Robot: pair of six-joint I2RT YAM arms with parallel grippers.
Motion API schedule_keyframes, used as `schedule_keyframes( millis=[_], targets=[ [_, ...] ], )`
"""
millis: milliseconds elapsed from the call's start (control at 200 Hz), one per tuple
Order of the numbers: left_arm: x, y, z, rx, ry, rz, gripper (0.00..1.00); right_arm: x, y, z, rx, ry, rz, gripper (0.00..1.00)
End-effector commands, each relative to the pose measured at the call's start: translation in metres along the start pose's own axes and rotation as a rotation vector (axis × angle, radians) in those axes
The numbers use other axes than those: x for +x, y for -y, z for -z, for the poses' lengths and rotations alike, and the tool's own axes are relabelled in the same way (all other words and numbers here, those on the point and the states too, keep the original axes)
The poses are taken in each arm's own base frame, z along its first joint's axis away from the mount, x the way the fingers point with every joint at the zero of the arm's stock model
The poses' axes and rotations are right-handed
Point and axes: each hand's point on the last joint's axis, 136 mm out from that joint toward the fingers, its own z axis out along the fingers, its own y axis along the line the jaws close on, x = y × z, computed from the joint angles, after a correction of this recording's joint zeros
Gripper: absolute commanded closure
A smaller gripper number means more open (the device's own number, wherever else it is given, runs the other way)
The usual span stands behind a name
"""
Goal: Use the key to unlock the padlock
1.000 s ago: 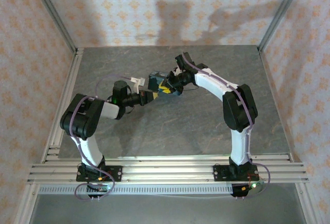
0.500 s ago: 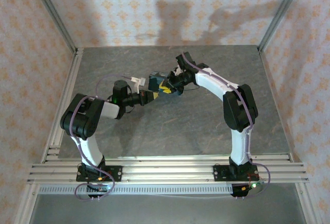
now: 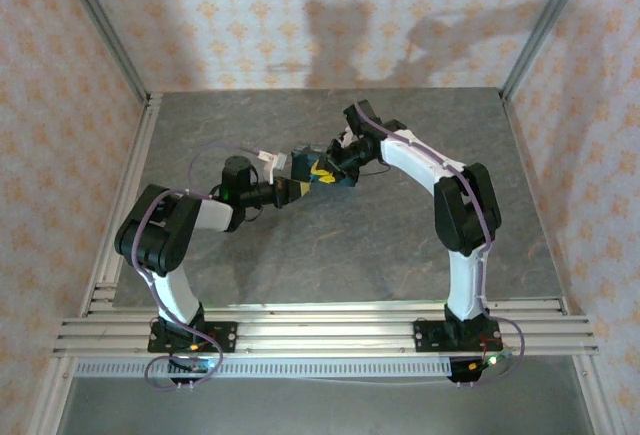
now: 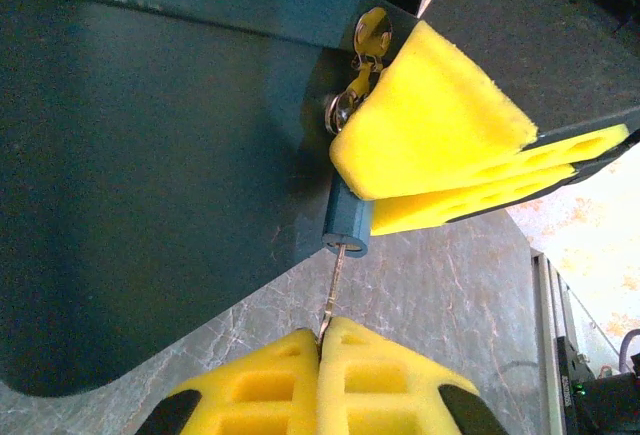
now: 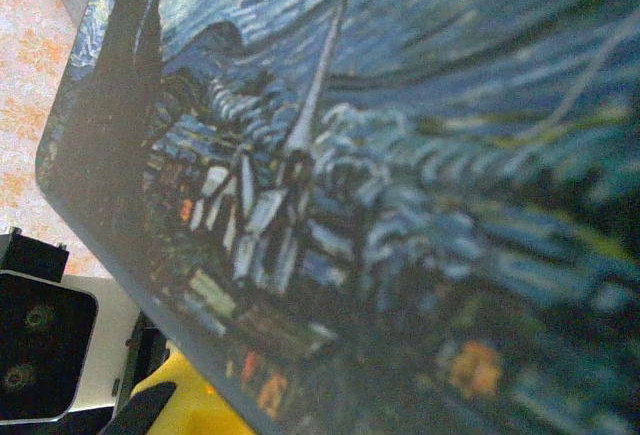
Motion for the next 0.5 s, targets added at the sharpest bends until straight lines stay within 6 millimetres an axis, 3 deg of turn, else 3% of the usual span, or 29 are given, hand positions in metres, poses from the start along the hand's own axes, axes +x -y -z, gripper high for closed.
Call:
schedule_keyframes(
  millis=[0,490],
  targets=[
    [-0.025,0.011,-0.005,0.019,0.056,-0.032,1.00,0.022,-0.021,0.011,-0.042,-0.059,0.046,1.00],
    [-0.041,0.027,-0.005,0.018,0.062,0.012,1.00,0.027,-0.011,0.003,0.018,-0.075,0.088,1.00]
  ],
)
